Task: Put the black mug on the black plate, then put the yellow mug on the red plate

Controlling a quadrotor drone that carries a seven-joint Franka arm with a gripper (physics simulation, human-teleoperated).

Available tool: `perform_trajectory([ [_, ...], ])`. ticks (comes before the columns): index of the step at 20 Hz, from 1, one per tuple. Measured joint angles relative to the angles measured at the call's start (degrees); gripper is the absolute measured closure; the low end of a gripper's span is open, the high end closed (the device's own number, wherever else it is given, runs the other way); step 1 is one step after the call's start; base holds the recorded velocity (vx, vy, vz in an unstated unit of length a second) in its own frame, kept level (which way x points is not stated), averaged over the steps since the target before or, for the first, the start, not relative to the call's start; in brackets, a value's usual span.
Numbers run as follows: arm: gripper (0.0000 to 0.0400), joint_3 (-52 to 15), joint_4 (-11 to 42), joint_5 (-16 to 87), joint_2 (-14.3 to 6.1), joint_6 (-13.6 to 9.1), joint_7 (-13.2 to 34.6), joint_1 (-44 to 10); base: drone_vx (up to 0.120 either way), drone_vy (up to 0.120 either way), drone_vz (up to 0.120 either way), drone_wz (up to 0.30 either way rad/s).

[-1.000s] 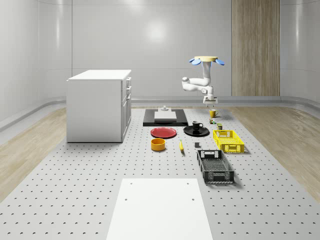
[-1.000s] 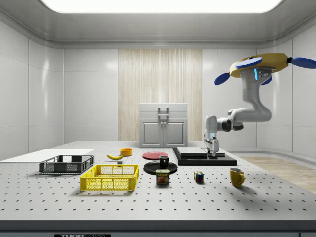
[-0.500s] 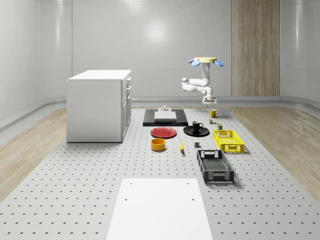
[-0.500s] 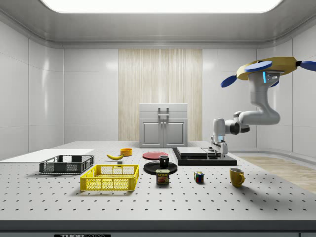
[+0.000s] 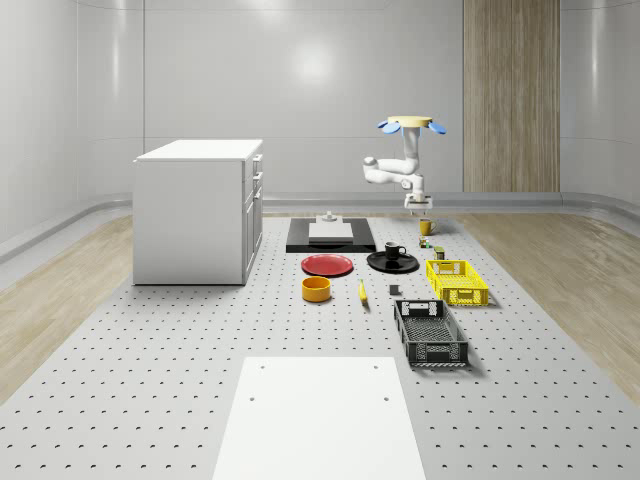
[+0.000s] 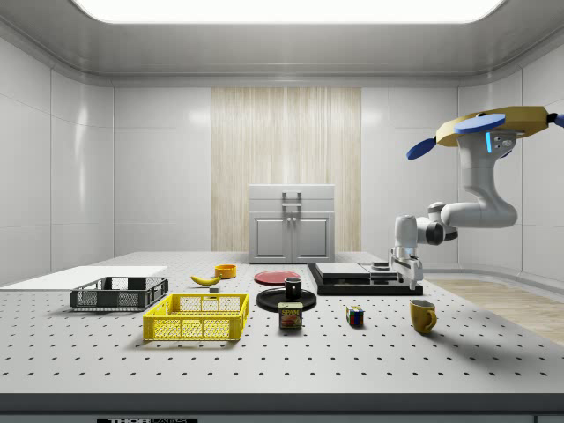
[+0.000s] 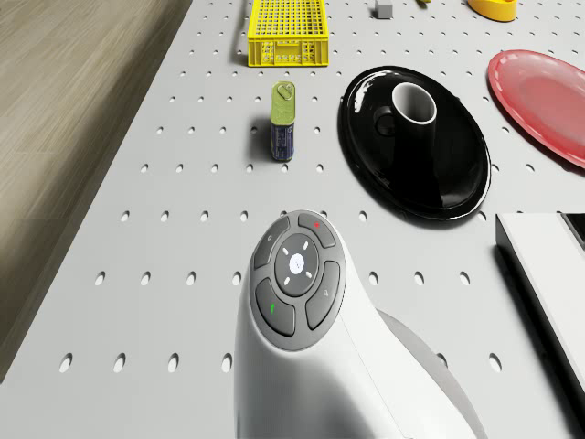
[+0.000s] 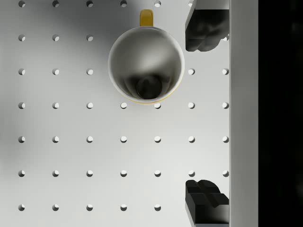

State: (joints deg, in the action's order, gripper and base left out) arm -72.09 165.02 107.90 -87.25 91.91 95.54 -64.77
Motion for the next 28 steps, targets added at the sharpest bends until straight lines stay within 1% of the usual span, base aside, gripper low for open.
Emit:
perform_trajectory([
  [3,0.0000,0.00,0.00,0.00,-0.01,0.01,0.00,0.00,-0.093,0.013,-0.027,0.000],
  [8,0.0000,0.00,0.00,-0.01,-0.03,0.03,0.01,-0.01,0.000,0.000,-0.088,0.000],
  [19,0.0000,4.26,-0.20,4.01,-0.45,1.54,-0.22,0.41,0.000,0.000,0.000,0.000],
  [28,0.0000,7.01,-0.63,6.80,0.12,1.82,1.04,-0.95,0.000,0.000,0.000,0.000],
])
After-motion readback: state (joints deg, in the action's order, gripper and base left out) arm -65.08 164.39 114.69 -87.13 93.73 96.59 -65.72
